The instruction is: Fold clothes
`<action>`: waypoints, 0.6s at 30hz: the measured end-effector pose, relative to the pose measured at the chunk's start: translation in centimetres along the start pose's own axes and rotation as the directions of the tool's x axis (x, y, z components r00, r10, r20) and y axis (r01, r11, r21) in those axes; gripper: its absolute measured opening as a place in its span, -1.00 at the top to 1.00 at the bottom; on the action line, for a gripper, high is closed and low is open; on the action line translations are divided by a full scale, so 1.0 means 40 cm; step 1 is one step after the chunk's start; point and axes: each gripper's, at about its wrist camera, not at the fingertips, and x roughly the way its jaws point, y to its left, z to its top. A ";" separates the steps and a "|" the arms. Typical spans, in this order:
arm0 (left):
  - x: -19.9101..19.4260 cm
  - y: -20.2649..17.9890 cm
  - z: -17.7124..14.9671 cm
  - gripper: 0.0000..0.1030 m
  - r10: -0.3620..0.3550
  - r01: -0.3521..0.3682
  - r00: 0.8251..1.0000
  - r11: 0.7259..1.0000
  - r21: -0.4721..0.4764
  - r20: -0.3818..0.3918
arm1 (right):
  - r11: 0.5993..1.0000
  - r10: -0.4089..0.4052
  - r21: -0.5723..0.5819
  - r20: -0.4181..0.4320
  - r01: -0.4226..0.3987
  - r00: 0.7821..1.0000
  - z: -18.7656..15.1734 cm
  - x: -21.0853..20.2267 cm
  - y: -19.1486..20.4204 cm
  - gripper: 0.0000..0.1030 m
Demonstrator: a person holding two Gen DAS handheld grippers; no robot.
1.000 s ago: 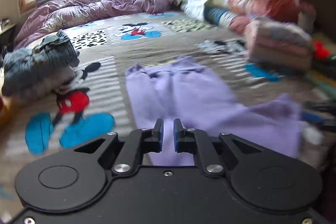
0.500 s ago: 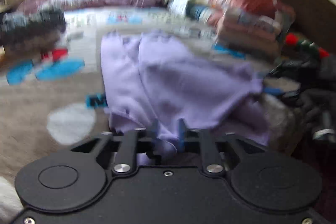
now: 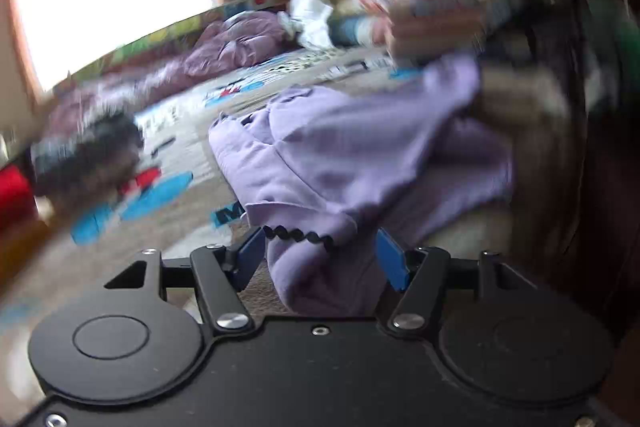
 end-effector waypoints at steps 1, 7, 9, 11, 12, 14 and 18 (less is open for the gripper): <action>0.005 -0.008 -0.005 -0.13 0.002 -0.002 1.000 0.999 0.034 -0.002 | 1.000 0.009 -0.009 0.003 -0.009 1.000 0.012 -0.004 0.014 0.79; 0.028 -0.029 -0.016 0.03 0.015 -0.018 1.000 0.989 0.143 0.023 | 0.995 0.046 -0.088 -0.003 -0.046 0.999 0.064 0.004 0.115 0.79; 0.036 -0.026 -0.017 0.07 0.013 -0.016 1.000 0.989 0.144 0.024 | 0.993 0.059 -0.098 -0.003 -0.059 0.998 0.073 0.009 0.144 0.80; 0.044 -0.022 -0.016 0.12 0.012 -0.016 1.000 0.990 0.137 0.026 | 0.992 0.074 -0.102 -0.001 -0.073 0.997 0.082 0.017 0.178 0.81; 0.046 -0.019 -0.016 0.17 0.013 -0.016 1.000 0.991 0.135 0.026 | 0.991 0.081 -0.103 0.001 -0.080 0.997 0.086 0.022 0.195 0.81; 0.045 -0.017 -0.018 0.23 0.003 -0.005 1.000 0.993 0.118 0.021 | 0.990 0.096 -0.102 0.004 -0.095 0.995 0.094 0.033 0.230 0.81; 0.049 -0.011 -0.019 0.43 -0.002 0.001 1.000 0.995 0.103 0.012 | 0.986 0.119 -0.118 0.001 -0.118 0.993 0.104 0.061 0.307 0.82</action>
